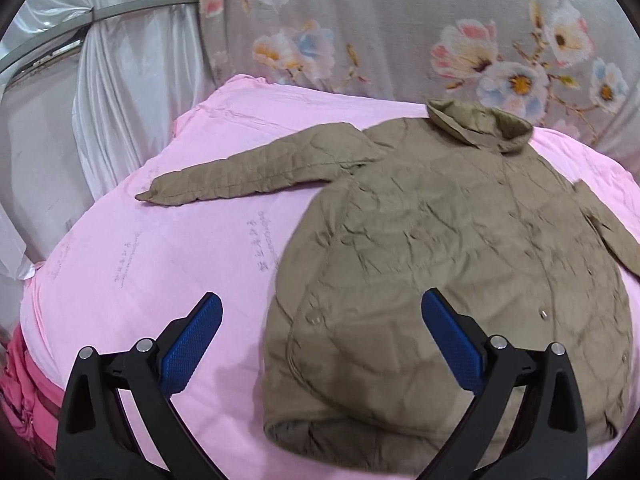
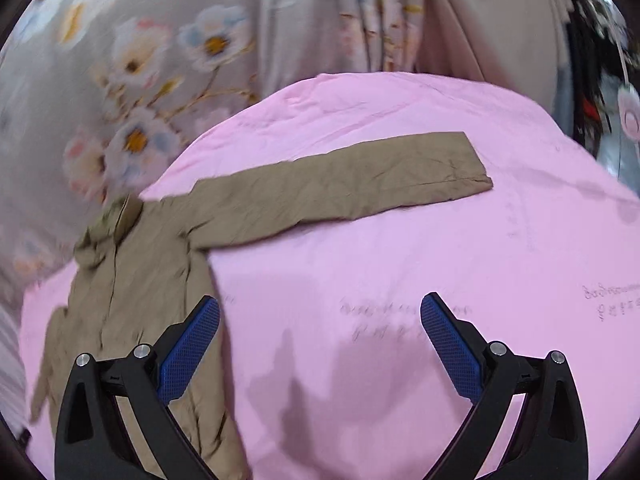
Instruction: Fold large clothes
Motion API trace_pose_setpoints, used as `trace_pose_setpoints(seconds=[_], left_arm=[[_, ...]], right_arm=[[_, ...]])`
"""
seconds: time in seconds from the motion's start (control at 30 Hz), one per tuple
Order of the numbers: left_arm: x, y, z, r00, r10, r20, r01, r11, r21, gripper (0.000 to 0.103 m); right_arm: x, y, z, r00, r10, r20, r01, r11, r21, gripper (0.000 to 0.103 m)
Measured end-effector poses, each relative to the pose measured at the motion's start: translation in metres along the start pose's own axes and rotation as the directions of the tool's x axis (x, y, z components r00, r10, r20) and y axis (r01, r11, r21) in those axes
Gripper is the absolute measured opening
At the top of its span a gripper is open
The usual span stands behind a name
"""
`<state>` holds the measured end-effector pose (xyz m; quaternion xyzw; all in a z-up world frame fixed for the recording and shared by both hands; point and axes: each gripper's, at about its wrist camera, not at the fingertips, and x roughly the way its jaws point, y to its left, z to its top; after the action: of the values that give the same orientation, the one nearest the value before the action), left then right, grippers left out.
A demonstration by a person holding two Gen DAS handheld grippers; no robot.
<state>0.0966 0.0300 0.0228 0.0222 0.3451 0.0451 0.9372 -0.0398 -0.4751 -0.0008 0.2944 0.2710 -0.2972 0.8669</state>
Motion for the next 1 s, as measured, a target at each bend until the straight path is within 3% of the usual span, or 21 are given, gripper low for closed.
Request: trace_pose_setpoints(seconds=[0.13, 0.43, 0.5, 0.53, 0.6, 0.63, 0.67, 0.77, 0.87, 1.0], left_arm=[[0.026, -0.005, 0.012, 0.999, 0.037, -0.037, -0.037, 0.999, -0.004, 0.098], [0.073, -0.026, 0.023, 0.992, 0.063, -0.11, -0.06, 0.998, 0.03, 0.098], [0.085, -0.03, 0.024, 0.99, 0.056, -0.126, -0.052, 0.998, 0.037, 0.098], [0.089, -0.031, 0.024, 0.99, 0.056, -0.133, -0.052, 0.998, 0.038, 0.098], [0.099, -0.031, 0.023, 0.988, 0.065, -0.143, -0.059, 0.997, 0.042, 0.098], [0.103, -0.032, 0.023, 0.987, 0.073, -0.146, -0.067, 0.997, 0.048, 0.098], [0.106, -0.032, 0.022, 0.986, 0.082, -0.148, -0.074, 0.996, 0.054, 0.098], [0.118, -0.031, 0.018, 0.981, 0.11, -0.162, -0.1, 0.993, 0.07, 0.098], [0.125, -0.026, 0.015, 0.98, 0.105, -0.17, -0.096, 0.993, 0.061, 0.098], [0.127, -0.026, 0.011, 0.981, 0.106, -0.162, -0.098, 0.994, 0.055, 0.098]], right_arm=[[0.04, -0.044, 0.04, 1.0, 0.004, -0.009, -0.002, 0.983, 0.182, 0.098], [0.095, -0.096, 0.073, 0.996, -0.092, 0.02, 0.077, 0.921, 0.381, 0.096], [0.097, -0.096, 0.079, 0.99, -0.135, 0.05, 0.105, 0.915, 0.389, 0.084], [0.101, -0.096, 0.083, 0.987, -0.155, 0.05, 0.123, 0.911, 0.393, 0.073], [0.108, -0.098, 0.091, 0.985, -0.165, 0.052, 0.129, 0.9, 0.416, 0.049], [0.112, -0.098, 0.095, 0.986, -0.156, 0.052, 0.119, 0.897, 0.425, 0.029], [0.118, -0.098, 0.099, 0.99, -0.135, 0.047, 0.101, 0.895, 0.434, 0.018], [0.121, -0.08, 0.11, 0.991, -0.112, 0.076, 0.07, 0.905, 0.419, 0.01], [0.1, -0.027, 0.123, 0.983, -0.03, 0.18, -0.025, 0.954, 0.299, 0.008], [0.054, 0.077, 0.128, 0.945, 0.209, 0.251, -0.234, 0.97, 0.072, 0.008]])
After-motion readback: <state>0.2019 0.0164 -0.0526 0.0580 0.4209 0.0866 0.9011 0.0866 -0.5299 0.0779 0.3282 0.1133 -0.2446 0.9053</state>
